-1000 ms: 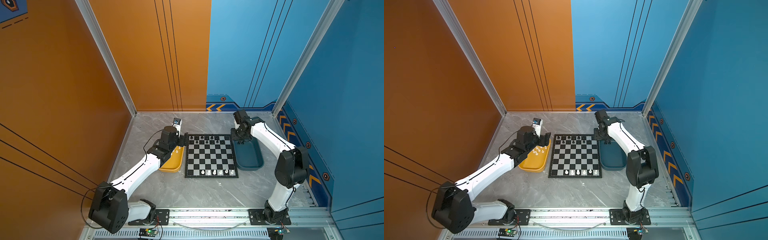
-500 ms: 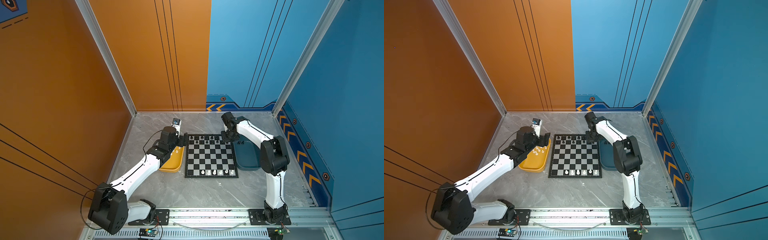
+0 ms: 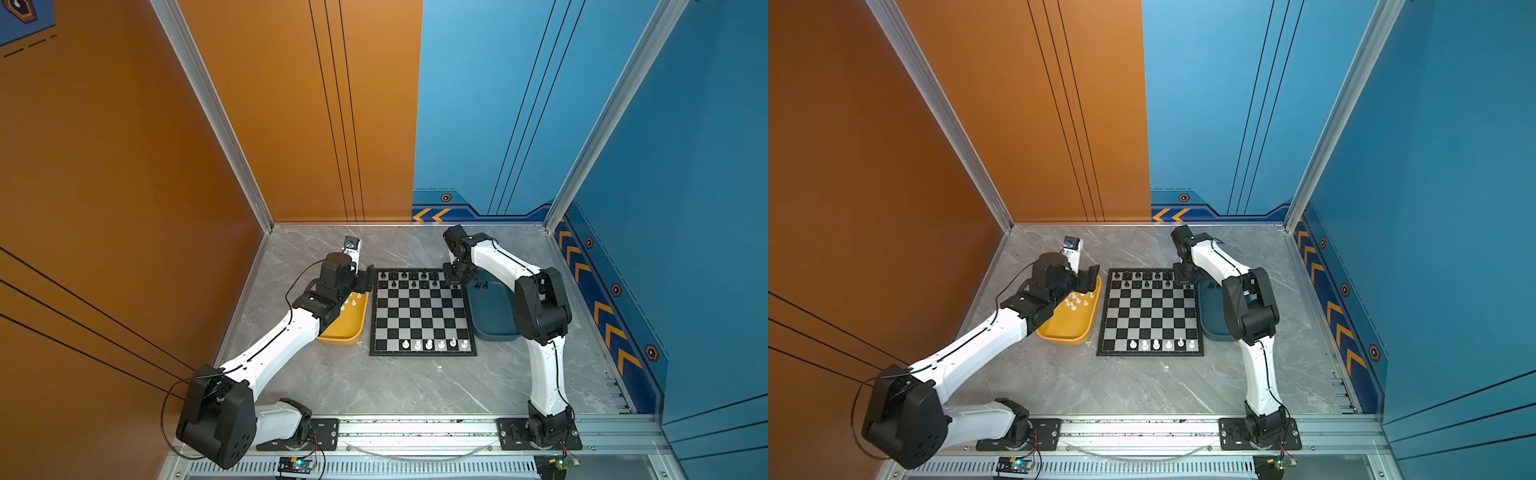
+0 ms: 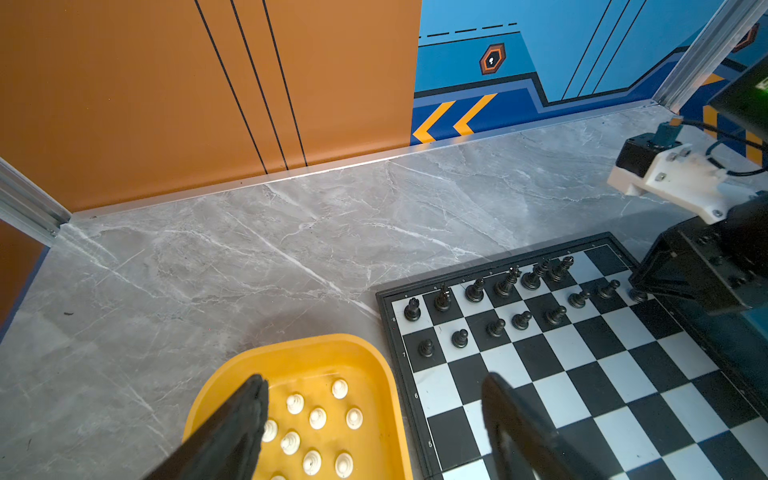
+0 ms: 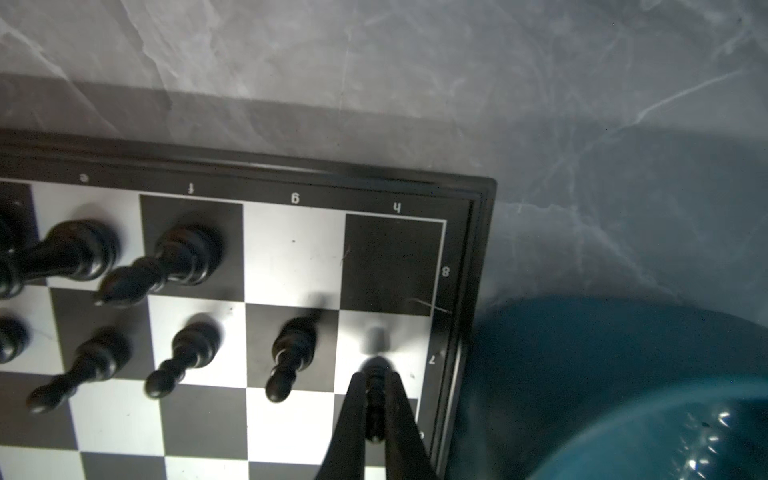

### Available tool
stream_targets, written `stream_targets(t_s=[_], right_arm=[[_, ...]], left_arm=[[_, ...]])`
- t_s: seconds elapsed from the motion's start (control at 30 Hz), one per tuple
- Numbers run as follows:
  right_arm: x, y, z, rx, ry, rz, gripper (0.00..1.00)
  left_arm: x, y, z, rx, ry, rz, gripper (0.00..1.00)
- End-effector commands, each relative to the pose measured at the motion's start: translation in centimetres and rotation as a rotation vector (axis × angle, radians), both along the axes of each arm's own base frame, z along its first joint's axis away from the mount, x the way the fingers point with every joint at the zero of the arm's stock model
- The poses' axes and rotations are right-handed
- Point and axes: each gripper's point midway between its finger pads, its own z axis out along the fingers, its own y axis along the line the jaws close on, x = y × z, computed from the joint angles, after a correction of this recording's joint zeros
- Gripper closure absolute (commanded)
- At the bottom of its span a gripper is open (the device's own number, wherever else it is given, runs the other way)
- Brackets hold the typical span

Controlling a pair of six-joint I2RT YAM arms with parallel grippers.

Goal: Set up the chess pieces on the board
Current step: 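Carry the black pawn to the corner square at the board edge and lower it, then open the right gripper and release the black pawn on the square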

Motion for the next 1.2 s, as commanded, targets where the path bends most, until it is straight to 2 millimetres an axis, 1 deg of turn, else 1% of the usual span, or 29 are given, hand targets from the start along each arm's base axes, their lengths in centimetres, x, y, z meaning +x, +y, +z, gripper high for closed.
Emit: stream_targets(t_s=[0.0,0.63,0.67,0.77,1.17], right_arm=[[0.6,-0.7,0.1,-0.026,-0.011,-0.014,1.0],[1.0,-1.1,-0.6,-0.013,-0.004,-0.03,1.0],[1.8,-0.9,0.2,-0.003,-0.03,-0.032,1.0],[1.9,-0.8,0.3,0.0,-0.033,-0.032,1.0],[1.8,-0.7,-0.4,0.007,-0.016,-0.031,1.0]], left_arm=[[0.2,0.6,-0.4,0.019,0.002,0.019,0.18],[0.2,0.7,-0.3,0.018,0.004,0.021,0.18],[0.2,0.7,-0.3,0.019,0.004,0.022,0.18],[0.2,0.7,-0.3,0.019,0.004,0.021,0.18],[0.3,0.7,-0.3,0.017,0.003,0.021,0.18]])
